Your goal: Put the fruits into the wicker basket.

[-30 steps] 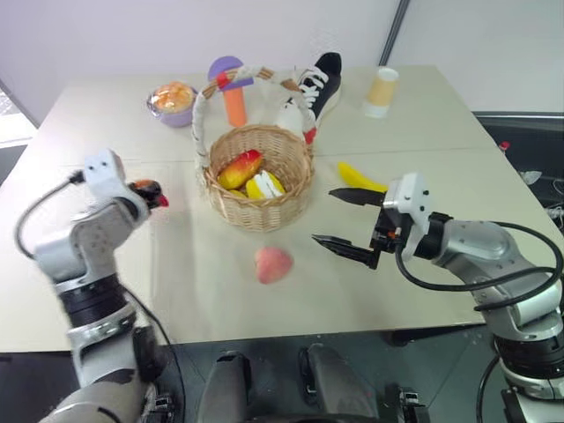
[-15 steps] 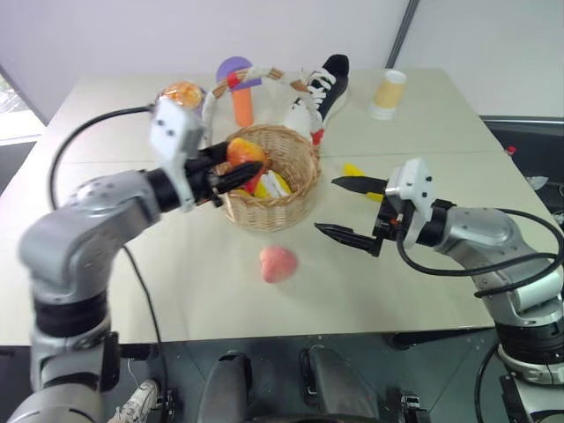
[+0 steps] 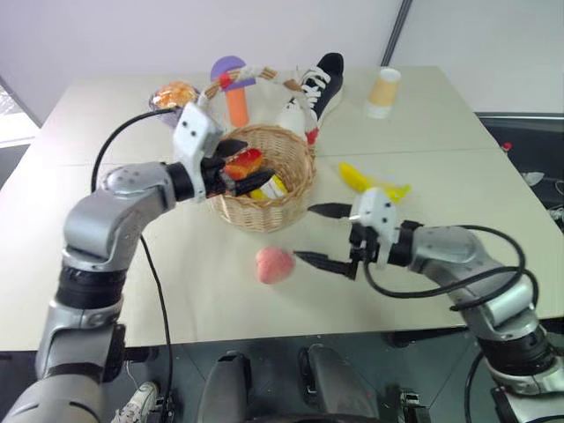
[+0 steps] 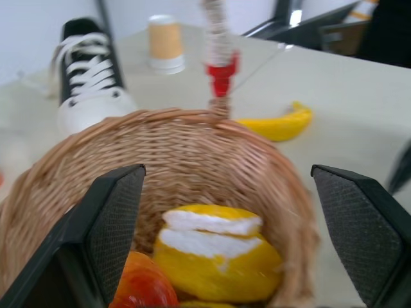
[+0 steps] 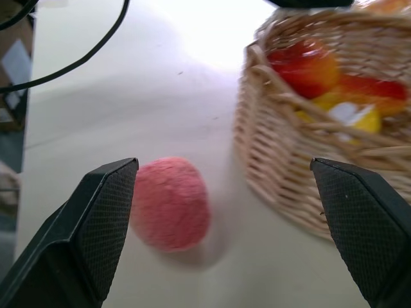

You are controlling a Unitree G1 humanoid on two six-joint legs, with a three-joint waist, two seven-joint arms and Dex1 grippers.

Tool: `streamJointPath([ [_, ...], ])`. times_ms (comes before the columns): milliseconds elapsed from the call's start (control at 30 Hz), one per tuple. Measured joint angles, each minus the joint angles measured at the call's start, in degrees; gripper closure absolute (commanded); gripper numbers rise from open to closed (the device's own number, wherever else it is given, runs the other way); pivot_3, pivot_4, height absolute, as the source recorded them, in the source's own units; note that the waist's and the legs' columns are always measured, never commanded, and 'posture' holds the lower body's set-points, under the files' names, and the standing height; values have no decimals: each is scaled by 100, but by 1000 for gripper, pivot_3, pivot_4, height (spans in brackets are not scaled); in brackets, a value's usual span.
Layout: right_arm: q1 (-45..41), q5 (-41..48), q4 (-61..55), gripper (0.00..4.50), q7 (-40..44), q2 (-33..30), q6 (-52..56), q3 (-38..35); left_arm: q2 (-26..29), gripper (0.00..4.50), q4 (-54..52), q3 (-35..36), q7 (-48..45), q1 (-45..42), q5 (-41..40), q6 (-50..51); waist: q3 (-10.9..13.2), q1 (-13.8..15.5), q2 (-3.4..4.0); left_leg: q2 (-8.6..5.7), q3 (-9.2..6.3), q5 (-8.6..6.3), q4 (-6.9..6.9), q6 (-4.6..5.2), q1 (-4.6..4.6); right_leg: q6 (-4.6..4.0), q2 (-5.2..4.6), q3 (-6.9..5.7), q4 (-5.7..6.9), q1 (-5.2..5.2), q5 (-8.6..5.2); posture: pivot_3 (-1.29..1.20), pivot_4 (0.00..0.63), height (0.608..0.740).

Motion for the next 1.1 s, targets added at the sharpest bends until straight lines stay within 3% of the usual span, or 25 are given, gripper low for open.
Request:
streamJointPath([
  [200,-291,-450,594,0,459,277,-318,704,804,35,-433,645,-772,1130,-374,2,0,-53,-2,2,-2,0,6,0,-2,0,-4,-7,-1,4,0,0,150,740],
  [500,-528,-1009,1677,0,798,901,-818,1310,971,35,-1253,1218,-1045,2581,-599,-221,0,-88,-2,4,-5,0,5,0,-2,0,-5,-7,-1,4,0,0,150,740],
  [933,-643,-1337,2305,0,894,1111,-835,1307,1378,35,-1366,1246,-1386,3152,-460,-590,0,-99,-1,4,-3,0,2,0,0,-2,-3,-8,-1,3,0,0,150,740],
  [1100,-642,-1429,2340,2145,845,1255,-984,1280,1442,0,-1367,1240,-1454,3223,-434,-661,0,-93,0,4,-3,0,2,0,0,-1,-4,-8,-1,3,0,0,150,740],
])
